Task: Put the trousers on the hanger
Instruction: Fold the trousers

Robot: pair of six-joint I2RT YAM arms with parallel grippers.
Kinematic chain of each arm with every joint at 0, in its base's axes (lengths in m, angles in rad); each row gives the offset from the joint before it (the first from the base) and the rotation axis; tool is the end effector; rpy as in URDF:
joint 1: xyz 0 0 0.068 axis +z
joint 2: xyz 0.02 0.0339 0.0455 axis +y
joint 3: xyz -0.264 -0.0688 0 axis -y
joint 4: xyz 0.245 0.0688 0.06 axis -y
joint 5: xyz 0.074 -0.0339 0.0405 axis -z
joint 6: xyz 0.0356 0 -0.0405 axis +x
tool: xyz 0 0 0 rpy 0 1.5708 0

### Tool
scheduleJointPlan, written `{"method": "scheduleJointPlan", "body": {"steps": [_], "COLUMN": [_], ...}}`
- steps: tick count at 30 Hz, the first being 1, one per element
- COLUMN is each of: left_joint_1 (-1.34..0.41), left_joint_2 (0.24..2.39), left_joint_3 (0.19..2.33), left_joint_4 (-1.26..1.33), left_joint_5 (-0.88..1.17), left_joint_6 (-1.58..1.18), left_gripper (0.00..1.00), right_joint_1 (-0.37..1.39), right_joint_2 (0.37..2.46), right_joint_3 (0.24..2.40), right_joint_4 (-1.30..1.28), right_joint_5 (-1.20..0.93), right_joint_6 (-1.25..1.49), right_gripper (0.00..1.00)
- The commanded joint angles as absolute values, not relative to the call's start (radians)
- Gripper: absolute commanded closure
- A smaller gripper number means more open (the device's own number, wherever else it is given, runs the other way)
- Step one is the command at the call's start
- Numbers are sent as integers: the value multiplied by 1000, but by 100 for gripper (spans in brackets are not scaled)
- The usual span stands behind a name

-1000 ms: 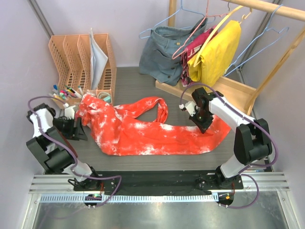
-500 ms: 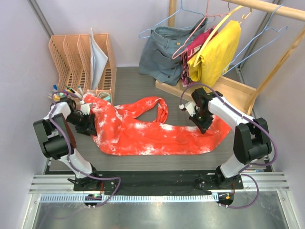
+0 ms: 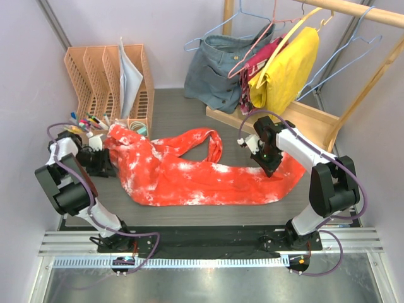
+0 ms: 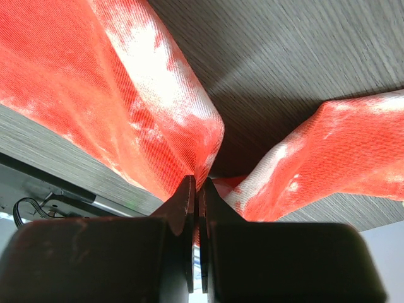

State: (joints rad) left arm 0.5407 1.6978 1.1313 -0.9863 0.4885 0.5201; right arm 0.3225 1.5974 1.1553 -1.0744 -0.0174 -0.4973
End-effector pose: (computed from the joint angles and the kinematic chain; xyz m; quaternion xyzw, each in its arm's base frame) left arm 0.2609 0.1371 0.1891 -0.0078 0.9703 -0.2042 0.1299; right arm 0.2654 0.0894 0.2174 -0.3986 0.9167 0.0063 0.0278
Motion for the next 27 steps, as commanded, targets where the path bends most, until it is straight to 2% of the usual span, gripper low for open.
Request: {"method": "scheduleJointPlan", "body": {"steps": [1,4,9,18,22,25,26,27], "left_joint_1": [528,463,404,370,377,385,409,428], "left_joint_2": [1684,1687,1698,1783,1724,1669,1657,1635], "left_joint_3": [1150,1123,1098,1081,1040,1046,1064,1093], "left_joint_4": [-971,-905,-804,-848,-966,-1005,-1044,-1081], "left_joint_5": [512,476,448,362,312,267,255,255], "left_joint_6": [534,499,395,408,515,538,546,554], "left_gripper": [58,56,45,55,45,66,81,89], "right_joint_1": [322,322,322,322,322,322,322,322], "right_joint_2": [1595,1597,1595,1601,1591,1583,1575,1568], "right_joint_3": [1169,1172,1172,1181,1172,1172,1175,1180], "right_joint_4": [-1089,-1089,-1089,-1089,-1088,-1094,-1097,-1110], "right_joint_5": [-20,-20,-14,-15,-15,-21,-17,-17], "right_joint_6": [-492,-491,-488,-491,-499,-502,-505,-514], "right_gripper": [99,99,99,99,99,99,99,99]}}
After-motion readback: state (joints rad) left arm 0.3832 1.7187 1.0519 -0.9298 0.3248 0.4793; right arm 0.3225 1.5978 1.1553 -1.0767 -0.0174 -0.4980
